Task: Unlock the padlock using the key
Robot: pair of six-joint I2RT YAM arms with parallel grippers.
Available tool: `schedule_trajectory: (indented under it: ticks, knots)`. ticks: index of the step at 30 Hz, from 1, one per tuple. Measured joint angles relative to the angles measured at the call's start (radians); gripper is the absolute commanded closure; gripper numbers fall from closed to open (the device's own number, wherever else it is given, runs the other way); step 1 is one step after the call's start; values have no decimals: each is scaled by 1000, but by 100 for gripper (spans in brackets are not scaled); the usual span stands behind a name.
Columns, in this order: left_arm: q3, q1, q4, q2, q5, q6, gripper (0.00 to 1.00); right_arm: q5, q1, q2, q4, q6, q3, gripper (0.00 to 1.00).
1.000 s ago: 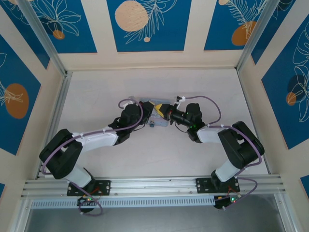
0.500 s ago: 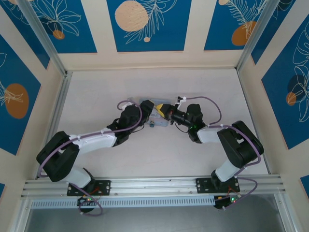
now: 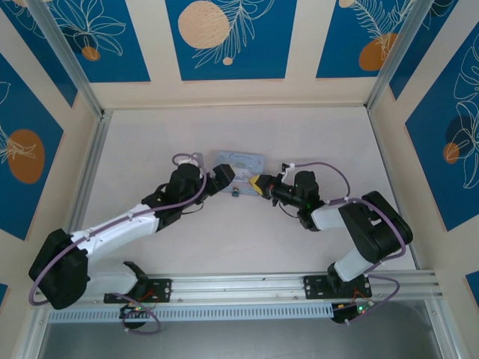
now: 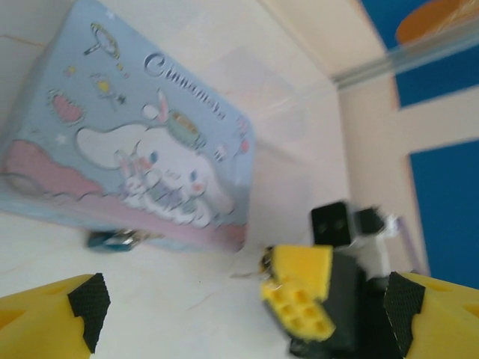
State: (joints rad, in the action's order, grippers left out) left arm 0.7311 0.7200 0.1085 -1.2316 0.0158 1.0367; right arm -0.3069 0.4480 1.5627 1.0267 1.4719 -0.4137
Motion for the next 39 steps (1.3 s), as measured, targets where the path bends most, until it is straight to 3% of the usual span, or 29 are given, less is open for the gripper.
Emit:
schedule_trajectory:
  ticks: [7, 14, 29, 39]
  knots:
    - [-64, 0, -116, 18, -70, -302, 6, -19, 11, 9, -14, -33, 4, 100]
    - [-101, 1, -85, -64, -117, -443, 10, -41, 7, 119, 18, -37, -2, 100]
    - [-55, 10, 58, -343, -158, -523, 14, -100, -98, 247, 122, -9, -92, 100]
    - [5, 10, 151, -451, -135, -523, 16, -126, -117, 111, 34, -18, -110, 100]
